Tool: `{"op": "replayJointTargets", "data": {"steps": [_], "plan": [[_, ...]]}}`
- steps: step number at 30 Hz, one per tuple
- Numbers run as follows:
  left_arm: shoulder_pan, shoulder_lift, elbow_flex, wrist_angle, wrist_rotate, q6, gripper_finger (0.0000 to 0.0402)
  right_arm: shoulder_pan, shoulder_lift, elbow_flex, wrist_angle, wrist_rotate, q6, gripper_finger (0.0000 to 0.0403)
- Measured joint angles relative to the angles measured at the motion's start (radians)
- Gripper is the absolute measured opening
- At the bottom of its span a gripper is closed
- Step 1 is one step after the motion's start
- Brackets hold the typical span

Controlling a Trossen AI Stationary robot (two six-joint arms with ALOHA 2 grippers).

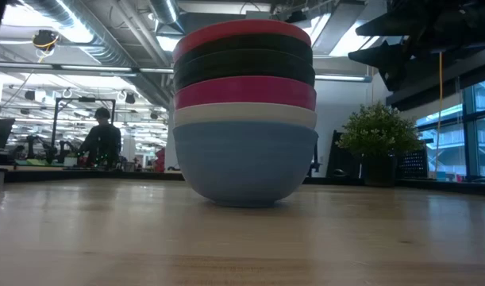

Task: Nest bowls inside each other
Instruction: Return to Home Position

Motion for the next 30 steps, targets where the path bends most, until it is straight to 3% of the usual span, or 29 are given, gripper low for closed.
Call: {"op": "replayJointTargets", "data": {"steps": [5, 10, 15, 20, 30], "plan": [[-0.04, -0.114, 0.001, 0.051, -0.103, 0.007, 0.0114, 0.0, -0.008, 0.0, 0.007, 0.001, -0.04, 0.02], [-0.098, -0.182, -0.001, 0.07, -0.142, 0.032, 0.0114, -0.01, -0.035, 0.0, 0.027, 0.002, -0.097, 0.02], [-0.143, -0.236, -0.083, 0.089, -0.224, 0.021, 0.0114, -0.043, -0.077, 0.001, 0.058, 0.003, -0.15, 0.02], [-0.156, -0.326, -0.271, 0.164, -0.275, -0.012, 0.0114, -0.081, -0.115, 0.001, 0.061, -0.012, -0.163, 0.02], [-0.156, -0.63, -0.749, 0.506, -0.283, -0.044, 0.0114, -0.134, -0.143, 0.001, 0.045, -0.078, -0.182, 0.02]]}}
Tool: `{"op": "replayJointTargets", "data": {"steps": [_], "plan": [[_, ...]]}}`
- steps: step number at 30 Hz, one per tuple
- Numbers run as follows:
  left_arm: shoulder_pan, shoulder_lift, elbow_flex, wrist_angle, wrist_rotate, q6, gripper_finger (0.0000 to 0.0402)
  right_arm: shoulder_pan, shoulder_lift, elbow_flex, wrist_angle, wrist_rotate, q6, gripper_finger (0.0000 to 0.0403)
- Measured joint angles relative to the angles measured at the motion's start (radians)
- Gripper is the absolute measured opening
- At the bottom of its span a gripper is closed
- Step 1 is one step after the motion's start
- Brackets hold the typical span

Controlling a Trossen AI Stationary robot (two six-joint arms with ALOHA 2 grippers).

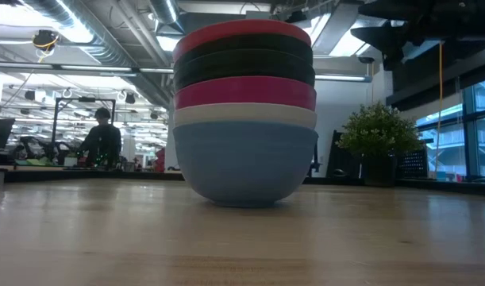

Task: Nest bowls inside each other
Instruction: Return to Home Position

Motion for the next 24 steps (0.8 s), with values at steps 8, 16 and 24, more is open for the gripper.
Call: {"op": "replayJointTargets", "data": {"steps": [8, 16, 24], "plan": [[0.0, -0.185, -0.358, 0.221, 0.009, -0.066, 0.0114, -0.031, 0.001, 0.0, -0.006, -0.002, 0.0, 0.02], [0.002, -0.348, -0.657, 0.428, 0.032, -0.066, 0.0114, -0.053, 0.001, 0.0, -0.01, -0.001, -0.002, 0.02], [0.013, -0.515, -0.886, 0.571, 0.021, -0.063, 0.0114, -0.107, 0.006, 0.0, -0.05, 0.003, -0.024, 0.02]]}}
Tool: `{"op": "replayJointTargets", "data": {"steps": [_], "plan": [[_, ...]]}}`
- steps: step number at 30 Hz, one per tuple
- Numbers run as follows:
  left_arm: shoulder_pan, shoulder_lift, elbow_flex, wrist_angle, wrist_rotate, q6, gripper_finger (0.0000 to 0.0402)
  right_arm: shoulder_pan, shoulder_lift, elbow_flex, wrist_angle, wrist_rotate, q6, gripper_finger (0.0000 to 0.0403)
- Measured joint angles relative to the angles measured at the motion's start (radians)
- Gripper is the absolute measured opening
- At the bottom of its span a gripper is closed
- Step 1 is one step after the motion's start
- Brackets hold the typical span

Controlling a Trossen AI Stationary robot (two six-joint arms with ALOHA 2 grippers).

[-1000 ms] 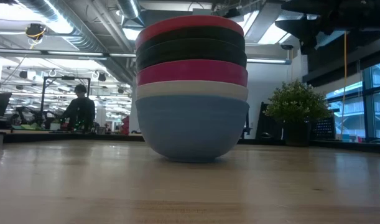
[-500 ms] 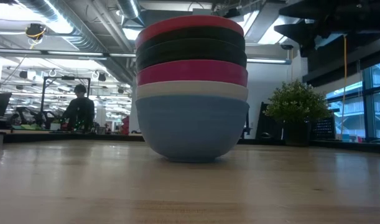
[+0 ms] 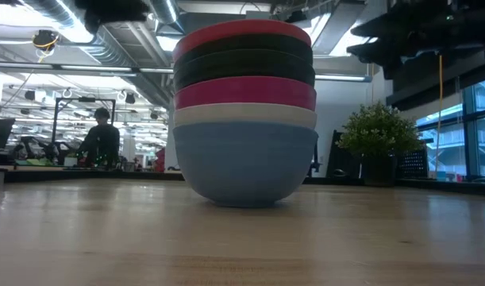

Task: Nest bowls inside each other
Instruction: Return to Home Position

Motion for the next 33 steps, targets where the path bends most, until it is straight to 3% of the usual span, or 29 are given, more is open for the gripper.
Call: {"op": "replayJointTargets", "data": {"steps": [14, 21, 33], "plan": [[0.204, -0.219, -0.189, 0.044, 0.184, 0.049, 0.0111, -0.226, 0.055, 0.0, -0.053, 0.02, -0.051, 0.02], [0.367, -0.234, -0.233, 0.049, 0.338, 0.111, 0.0094, -0.33, 0.078, 0.0, -0.052, 0.019, -0.088, 0.02], [0.608, -0.233, -0.37, 0.204, 0.438, 0.122, 0.0051, -0.516, 0.166, 0.0, -0.045, 0.016, -0.159, 0.02]]}}
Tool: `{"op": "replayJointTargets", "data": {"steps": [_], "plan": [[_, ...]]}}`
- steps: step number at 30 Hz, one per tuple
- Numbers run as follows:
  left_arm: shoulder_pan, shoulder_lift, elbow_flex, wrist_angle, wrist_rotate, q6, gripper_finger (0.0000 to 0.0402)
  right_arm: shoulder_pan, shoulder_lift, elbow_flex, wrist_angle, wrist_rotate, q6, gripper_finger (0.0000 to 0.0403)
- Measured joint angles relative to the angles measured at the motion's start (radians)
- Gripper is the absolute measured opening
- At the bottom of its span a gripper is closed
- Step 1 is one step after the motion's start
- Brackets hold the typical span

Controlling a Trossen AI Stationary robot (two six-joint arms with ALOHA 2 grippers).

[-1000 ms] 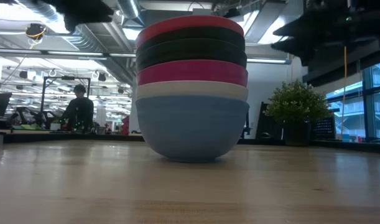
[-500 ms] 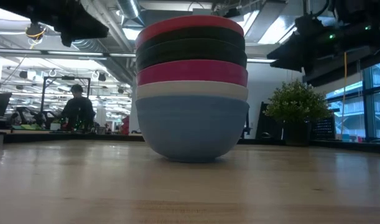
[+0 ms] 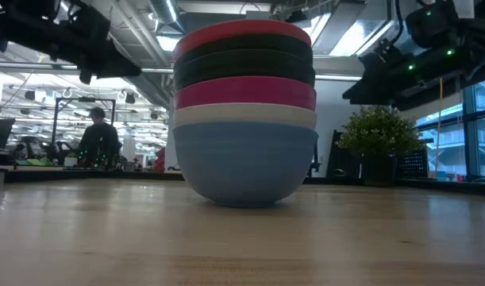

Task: Nest bowls inside each other
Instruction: Return to Home Position

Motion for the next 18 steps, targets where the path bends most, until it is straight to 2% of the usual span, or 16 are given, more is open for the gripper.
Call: {"op": "replayJointTargets", "data": {"steps": [4, 9, 18], "plan": [[0.049, 0.007, -0.032, 0.011, 0.067, -0.01, 0.0036, -0.016, 0.024, -0.032, 0.148, -0.025, -0.024, 0.02], [0.085, 0.007, -0.059, 0.065, 0.075, -0.013, 0.0018, -0.016, 0.034, -0.146, 0.411, -0.008, 0.001, 0.02], [0.116, 0.007, -0.061, 0.083, 0.079, 0.008, 0.0001, -0.016, 0.028, -0.249, 0.453, -0.008, 0.055, 0.02]]}}
